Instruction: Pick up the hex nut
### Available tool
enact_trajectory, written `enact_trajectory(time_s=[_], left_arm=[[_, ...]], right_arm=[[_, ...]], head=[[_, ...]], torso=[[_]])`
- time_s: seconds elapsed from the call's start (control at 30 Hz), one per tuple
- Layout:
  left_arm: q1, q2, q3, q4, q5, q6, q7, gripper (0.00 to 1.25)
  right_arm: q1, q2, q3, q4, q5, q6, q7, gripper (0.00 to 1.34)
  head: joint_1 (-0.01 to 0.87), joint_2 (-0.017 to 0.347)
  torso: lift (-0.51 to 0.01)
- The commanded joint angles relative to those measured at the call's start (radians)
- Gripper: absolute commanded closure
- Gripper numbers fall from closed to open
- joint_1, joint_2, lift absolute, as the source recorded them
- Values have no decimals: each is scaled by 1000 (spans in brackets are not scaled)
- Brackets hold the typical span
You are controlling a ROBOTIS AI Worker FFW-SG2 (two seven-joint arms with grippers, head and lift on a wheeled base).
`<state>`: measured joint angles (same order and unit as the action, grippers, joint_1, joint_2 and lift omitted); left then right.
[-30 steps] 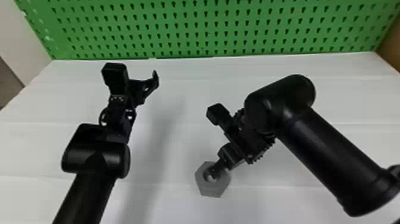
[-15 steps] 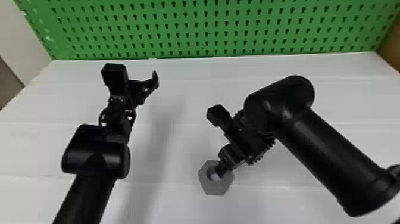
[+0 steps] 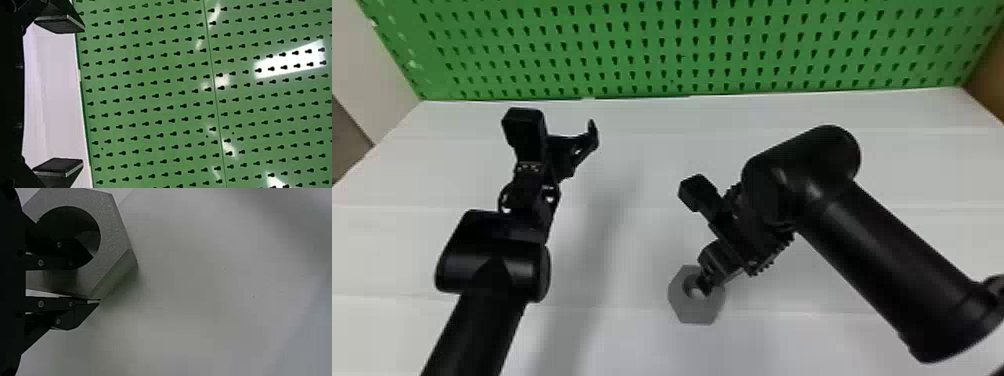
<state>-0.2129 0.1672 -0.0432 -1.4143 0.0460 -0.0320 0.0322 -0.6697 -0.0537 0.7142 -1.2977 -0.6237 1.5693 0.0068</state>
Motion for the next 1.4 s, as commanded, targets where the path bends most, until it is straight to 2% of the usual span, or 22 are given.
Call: enact_trajectory(time_s=[0.0, 0.27, 0.73, 0.93, 1.37], left_arm=[[3, 0, 0, 0, 0, 0, 0, 90], [7, 0, -1, 0, 2, 0, 0, 90], [15, 0, 0, 0, 2, 0, 0, 88], [21, 0, 0, 0, 6, 0, 0, 88], [27, 0, -3, 0, 11, 0, 0, 88]], right_arm=[[2, -2, -4, -3, -7, 3, -1, 1047], [16, -9, -52, -43, -7, 3, -1, 1047], [81, -20, -214, -170, 56, 3, -1, 1049], [131, -18, -300, -233, 99, 0, 1, 1049], [225, -14, -469, -342, 167, -130, 1, 1049]], head=[[785, 149], [785, 149], [785, 149], [785, 149], [785, 149]], torso=[[-88], [-88], [-88], [-88], [-88]])
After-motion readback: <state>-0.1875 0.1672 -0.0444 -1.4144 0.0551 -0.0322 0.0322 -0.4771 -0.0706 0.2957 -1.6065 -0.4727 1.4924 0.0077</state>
